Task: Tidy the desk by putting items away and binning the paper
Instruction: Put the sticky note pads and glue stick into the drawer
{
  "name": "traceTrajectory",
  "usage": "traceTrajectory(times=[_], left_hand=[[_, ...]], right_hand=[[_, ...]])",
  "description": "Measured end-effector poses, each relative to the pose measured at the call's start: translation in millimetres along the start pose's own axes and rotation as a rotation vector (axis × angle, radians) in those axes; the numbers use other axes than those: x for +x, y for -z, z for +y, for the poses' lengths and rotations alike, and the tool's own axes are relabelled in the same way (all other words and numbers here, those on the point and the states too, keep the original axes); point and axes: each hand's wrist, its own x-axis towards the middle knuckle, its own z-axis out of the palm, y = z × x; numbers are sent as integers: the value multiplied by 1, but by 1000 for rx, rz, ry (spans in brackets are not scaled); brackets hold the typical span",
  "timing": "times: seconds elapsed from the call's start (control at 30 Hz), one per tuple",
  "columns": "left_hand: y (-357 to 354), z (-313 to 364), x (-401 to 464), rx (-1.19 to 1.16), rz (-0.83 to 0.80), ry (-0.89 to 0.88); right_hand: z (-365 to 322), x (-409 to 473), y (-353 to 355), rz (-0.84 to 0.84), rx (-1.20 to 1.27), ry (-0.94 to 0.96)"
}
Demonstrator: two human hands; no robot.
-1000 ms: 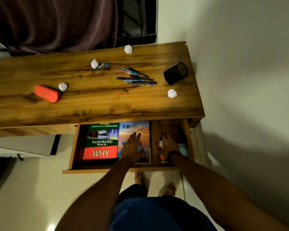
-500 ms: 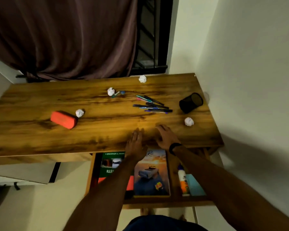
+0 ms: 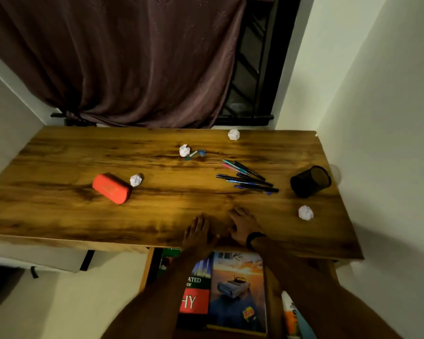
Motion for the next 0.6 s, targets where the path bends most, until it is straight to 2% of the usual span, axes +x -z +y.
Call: traceTrajectory(times=[0.2,0.37,0.5,0.6], left_hand=[[33,-20,18,-61,-9,31],[54,-50,60,-56,5,61],[66,-63,112,-104,156,-1],[86,-62,149,-206,281,16]], right_hand=[[-28,51,29,6,95,36],[-60,106,60,117,83,50],[-80,169,84,186,114,25],[-91,214,102,221,120,-15]])
